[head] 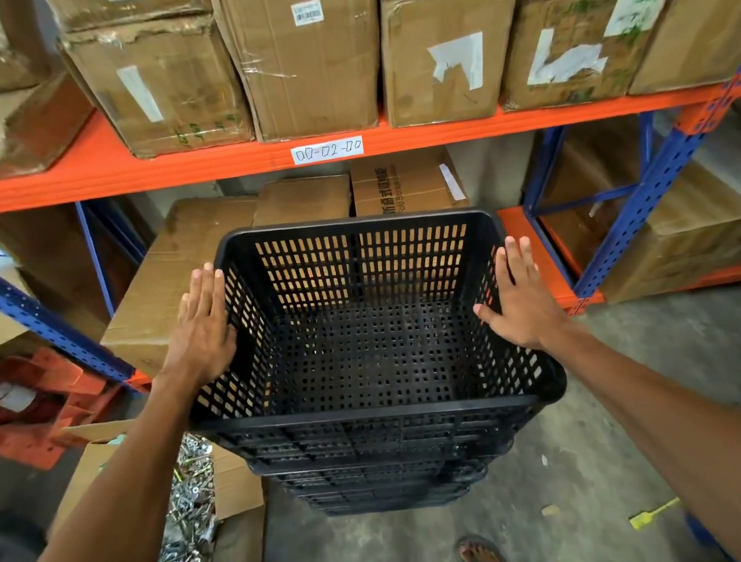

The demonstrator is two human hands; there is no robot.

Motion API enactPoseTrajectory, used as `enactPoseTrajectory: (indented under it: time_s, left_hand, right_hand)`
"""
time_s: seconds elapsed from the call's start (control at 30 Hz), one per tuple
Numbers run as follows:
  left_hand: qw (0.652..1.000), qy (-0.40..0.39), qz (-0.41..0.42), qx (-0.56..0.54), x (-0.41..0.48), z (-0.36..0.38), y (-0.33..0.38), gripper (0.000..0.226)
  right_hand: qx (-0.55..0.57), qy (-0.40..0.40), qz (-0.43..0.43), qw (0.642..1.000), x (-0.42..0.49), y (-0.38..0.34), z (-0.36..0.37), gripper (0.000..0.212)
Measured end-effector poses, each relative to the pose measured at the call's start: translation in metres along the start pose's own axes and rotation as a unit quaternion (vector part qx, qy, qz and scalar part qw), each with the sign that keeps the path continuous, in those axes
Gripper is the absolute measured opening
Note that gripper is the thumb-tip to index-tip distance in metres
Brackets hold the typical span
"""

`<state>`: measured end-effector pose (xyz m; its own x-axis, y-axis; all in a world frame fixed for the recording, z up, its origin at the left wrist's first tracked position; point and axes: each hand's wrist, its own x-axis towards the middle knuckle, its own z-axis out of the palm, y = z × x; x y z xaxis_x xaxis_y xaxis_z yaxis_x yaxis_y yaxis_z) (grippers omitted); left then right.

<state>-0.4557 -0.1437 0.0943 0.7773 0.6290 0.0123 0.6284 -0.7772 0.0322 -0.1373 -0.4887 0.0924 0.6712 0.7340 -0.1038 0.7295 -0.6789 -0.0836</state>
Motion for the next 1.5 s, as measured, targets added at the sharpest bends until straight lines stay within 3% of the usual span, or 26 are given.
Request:
enactPoseTrajectory:
  time_s: [0.27,0.6,1.07,1.23,1.33,1.4,1.5]
  left_hand:
    - [1.000,0.001,0.013,0.002,0.004,0.003,-0.009,0.080]
    - [0.999,0.038,0.010,0.009,0.003,0.005,-0.002,0.068]
    - [1.000,0.026,0.012,0.003,0.010,0.011,-0.005,0.070]
    - [0.999,-0.016,-0.021,-0.030,-0.002,-0.009,0.001,0.076]
    - [0.992,-0.009,-0.063,-0.106,-0.007,-0.025,0.016,0.070]
    - [0.978,0.003,-0.092,-0.187,-0.018,-0.045,0.021,0.054]
    - [0.966,0.039,-0.135,-0.219,-0.061,-0.068,0.002,0.041]
  right_hand:
    - [0.049,-0.012,-0.007,0.999,-0.010,0.004,-0.003,0.106]
    - [0.022,0.057,-0.001,0.998,-0.002,0.007,0.010,0.070]
    - [-0.002,0.053,0.000,0.999,0.001,0.008,0.008,0.074]
    - [-0.081,0.021,0.024,0.996,-0.009,-0.003,-0.003,0.077]
    - [-0.117,-0.002,0.028,0.993,-0.010,-0.023,-0.017,0.076]
    - [-0.108,-0.014,-0.020,0.994,-0.007,-0.058,-0.025,0.073]
    - [-0.038,-0.025,-0.114,0.992,-0.015,-0.146,-0.035,0.070]
